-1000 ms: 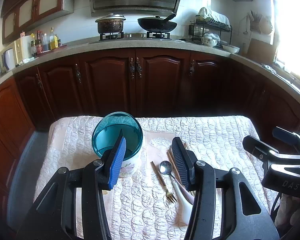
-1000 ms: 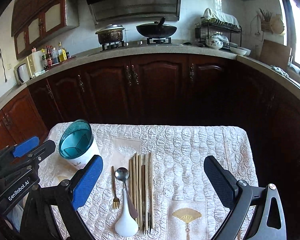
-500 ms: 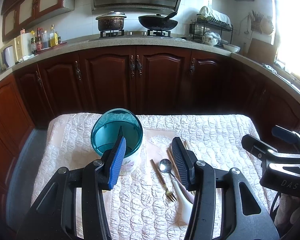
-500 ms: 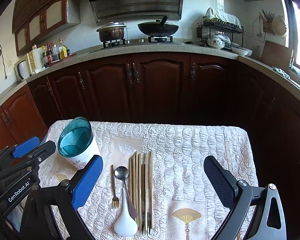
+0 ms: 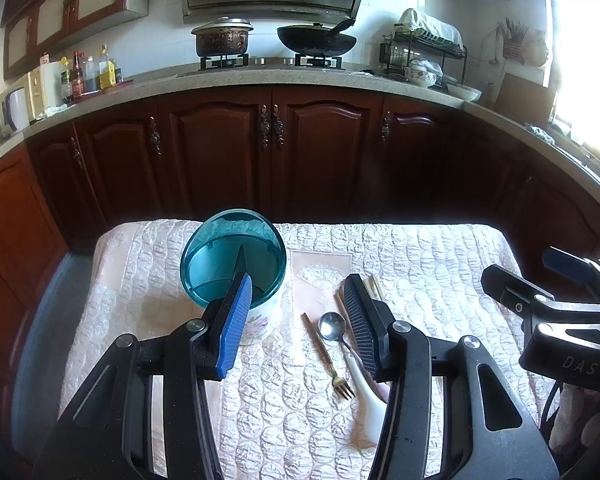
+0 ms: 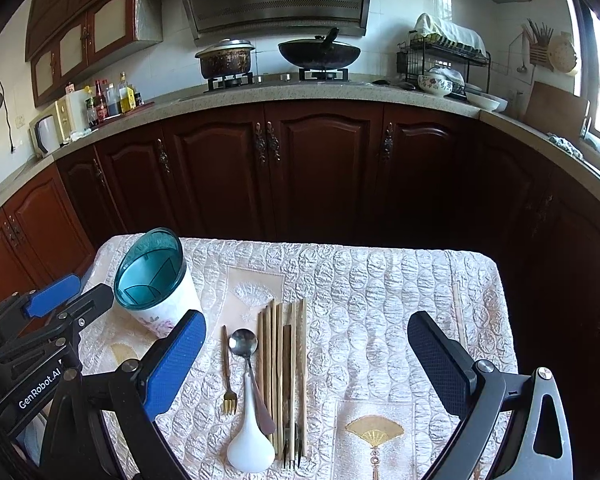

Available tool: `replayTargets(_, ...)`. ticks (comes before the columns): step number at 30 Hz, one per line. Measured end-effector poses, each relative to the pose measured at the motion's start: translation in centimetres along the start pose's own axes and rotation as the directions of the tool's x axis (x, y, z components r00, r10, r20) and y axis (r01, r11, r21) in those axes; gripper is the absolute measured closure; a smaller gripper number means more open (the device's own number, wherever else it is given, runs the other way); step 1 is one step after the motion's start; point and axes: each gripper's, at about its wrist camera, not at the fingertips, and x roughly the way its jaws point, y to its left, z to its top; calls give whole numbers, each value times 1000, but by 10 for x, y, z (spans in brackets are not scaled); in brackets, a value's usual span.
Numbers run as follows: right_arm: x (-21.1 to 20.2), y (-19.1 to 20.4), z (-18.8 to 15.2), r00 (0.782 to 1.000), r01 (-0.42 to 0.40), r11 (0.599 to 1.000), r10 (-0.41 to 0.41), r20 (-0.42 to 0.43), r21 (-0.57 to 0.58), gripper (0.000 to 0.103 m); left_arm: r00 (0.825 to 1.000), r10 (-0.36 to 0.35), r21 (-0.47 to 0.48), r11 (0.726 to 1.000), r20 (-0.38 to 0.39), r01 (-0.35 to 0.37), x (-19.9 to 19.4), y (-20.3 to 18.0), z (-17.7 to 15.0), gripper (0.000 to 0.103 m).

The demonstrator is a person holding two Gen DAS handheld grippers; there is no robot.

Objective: Organize utensils

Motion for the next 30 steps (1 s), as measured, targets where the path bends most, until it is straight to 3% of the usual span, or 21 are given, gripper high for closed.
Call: replayTargets(30,4,2,-6,1000,-3,1000,3,-16,-7,2,1000,4,-2,1000,-12,-4,2,1,-5,55)
